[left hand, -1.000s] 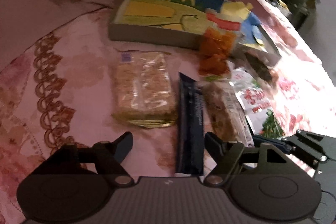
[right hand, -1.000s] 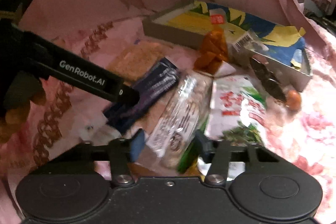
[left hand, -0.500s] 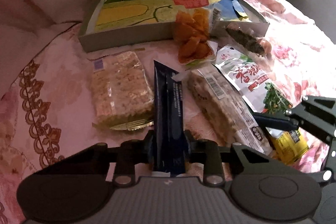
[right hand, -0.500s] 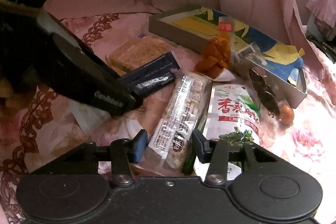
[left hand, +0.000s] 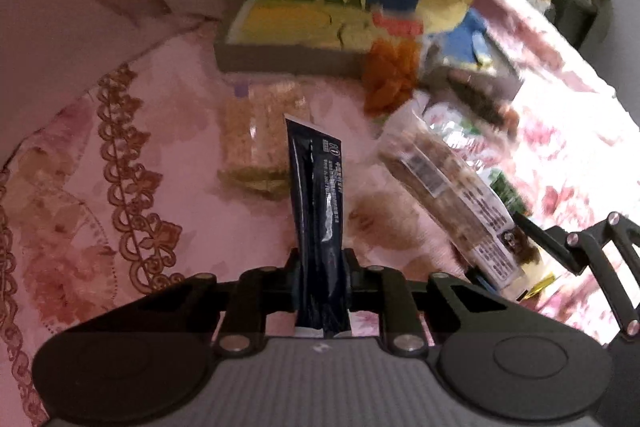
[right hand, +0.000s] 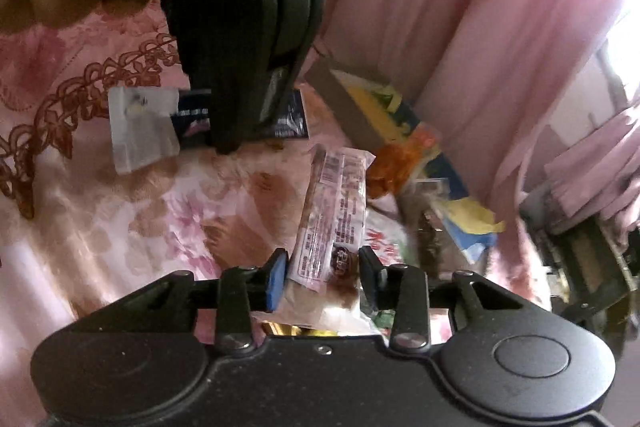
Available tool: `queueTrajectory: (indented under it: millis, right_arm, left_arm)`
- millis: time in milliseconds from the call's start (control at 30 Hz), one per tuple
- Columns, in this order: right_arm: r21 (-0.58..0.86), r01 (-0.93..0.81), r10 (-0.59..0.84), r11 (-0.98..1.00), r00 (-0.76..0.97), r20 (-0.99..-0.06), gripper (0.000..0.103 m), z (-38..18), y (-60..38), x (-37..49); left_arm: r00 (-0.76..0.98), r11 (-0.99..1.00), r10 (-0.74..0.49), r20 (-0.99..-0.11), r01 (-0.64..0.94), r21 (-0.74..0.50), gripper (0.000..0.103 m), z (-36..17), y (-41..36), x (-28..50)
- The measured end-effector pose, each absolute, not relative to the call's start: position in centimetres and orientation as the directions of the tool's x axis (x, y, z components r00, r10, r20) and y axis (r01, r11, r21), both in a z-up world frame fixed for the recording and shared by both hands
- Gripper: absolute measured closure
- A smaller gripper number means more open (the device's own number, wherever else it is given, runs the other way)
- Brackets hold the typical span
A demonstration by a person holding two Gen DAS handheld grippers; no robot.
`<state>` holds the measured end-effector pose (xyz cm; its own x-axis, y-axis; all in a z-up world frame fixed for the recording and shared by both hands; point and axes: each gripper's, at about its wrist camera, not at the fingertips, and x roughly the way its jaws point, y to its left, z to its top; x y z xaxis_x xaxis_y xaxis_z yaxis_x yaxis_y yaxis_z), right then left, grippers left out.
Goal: Organize snacks
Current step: 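Carry both snacks to the grey box and lower them inside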
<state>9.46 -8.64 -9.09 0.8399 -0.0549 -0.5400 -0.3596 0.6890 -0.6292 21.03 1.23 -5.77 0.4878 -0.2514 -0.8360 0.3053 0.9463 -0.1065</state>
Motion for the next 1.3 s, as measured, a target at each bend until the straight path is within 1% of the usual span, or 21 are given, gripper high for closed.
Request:
queueTrajectory:
  millis: [133,367,467,600,767,933,1133,1300]
  right_arm:
    - [-0.635,-0.297,-0.067,0.713,0.872,-0.484,0.063,-7.6,-9.9,8.9]
    - [-0.594,-0.202,-0.070,0.779,0.913,-0.403,0.063,-4.8,-12.3,8.5]
    - [-0.575,-0.166,-0.076,0.801,0.925,-0.373,0.063,-3.7,-13.5,8.7]
    - [-0.548,-0.122,-0.090,0.827,0.934,-0.344,0.063,-2.6,-14.8,9.2]
    - [-0.550,-0.080,-0.104,0.831,0.950,-0.295,0.063,-1.0,-16.0,12.0]
    - [-0.538,-0.042,-0.119,0.842,0.958,-0.261,0.063,0.2,-17.6,16.0]
    - [-0.500,-0.015,-0.138,0.866,0.954,-0.267,0.063,-0.6,-19.8,22.6]
    - [-0.496,0.005,-0.163,0.868,0.947,-0.276,0.063,-2.2,-21.0,27.8]
  left_arm:
    - [0.546,0.950,-0.263,-0.795,0.292,-0.113,0.083,-4.5,1.1,19.9]
    - [0.652,0.954,-0.273,-0.708,0.277,-0.112,0.083,-2.3,0.5,18.5]
    - [0.675,0.956,-0.278,-0.683,0.262,-0.130,0.083,-1.2,0.3,18.7]
    - [0.709,0.960,-0.266,-0.653,0.254,-0.115,0.083,0.5,-0.5,19.5]
    - [0.716,0.957,-0.286,-0.637,0.250,-0.148,0.082,2.5,-2.0,22.7]
    - [0.727,0.953,-0.299,-0.618,0.261,-0.154,0.082,4.3,-4.6,27.4]
    - [0.756,0.951,-0.300,-0.582,0.286,-0.118,0.082,4.9,-7.9,34.0]
    - [0.762,0.954,-0.276,-0.586,0.292,-0.070,0.082,3.4,-10.3,39.6]
